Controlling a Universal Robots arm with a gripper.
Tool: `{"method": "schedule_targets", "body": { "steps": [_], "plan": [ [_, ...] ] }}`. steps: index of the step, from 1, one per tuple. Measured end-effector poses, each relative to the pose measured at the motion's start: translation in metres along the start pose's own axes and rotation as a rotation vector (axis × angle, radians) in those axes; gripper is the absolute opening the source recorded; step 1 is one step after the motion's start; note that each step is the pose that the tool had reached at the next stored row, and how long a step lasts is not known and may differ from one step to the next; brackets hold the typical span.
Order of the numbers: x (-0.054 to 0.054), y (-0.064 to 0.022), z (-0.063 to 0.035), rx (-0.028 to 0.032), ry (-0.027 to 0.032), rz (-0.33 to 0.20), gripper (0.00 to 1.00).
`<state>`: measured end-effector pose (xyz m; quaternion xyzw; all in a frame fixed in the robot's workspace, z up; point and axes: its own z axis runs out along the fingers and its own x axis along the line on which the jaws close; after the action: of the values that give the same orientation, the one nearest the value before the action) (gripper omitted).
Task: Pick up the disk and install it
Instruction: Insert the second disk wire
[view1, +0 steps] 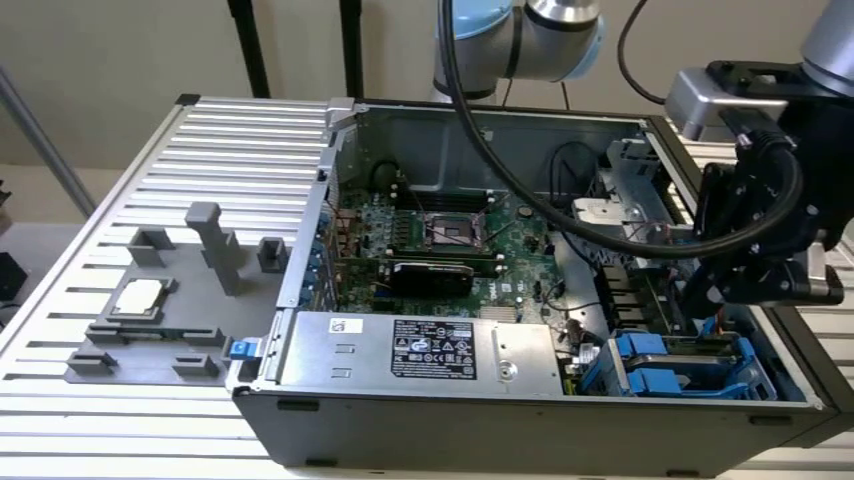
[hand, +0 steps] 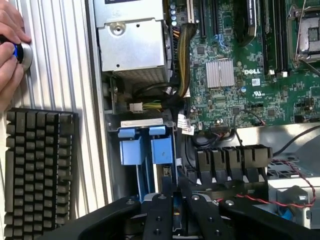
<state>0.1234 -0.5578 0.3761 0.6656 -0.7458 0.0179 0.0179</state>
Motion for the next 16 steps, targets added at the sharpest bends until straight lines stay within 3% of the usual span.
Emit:
{"method": "schedule_targets", "body": {
  "steps": [16],
  "plan": [
    [0.007, 0.0012, 0.0199, 0.0486, -0.0107, -0.017, 0.00]
  ]
}}
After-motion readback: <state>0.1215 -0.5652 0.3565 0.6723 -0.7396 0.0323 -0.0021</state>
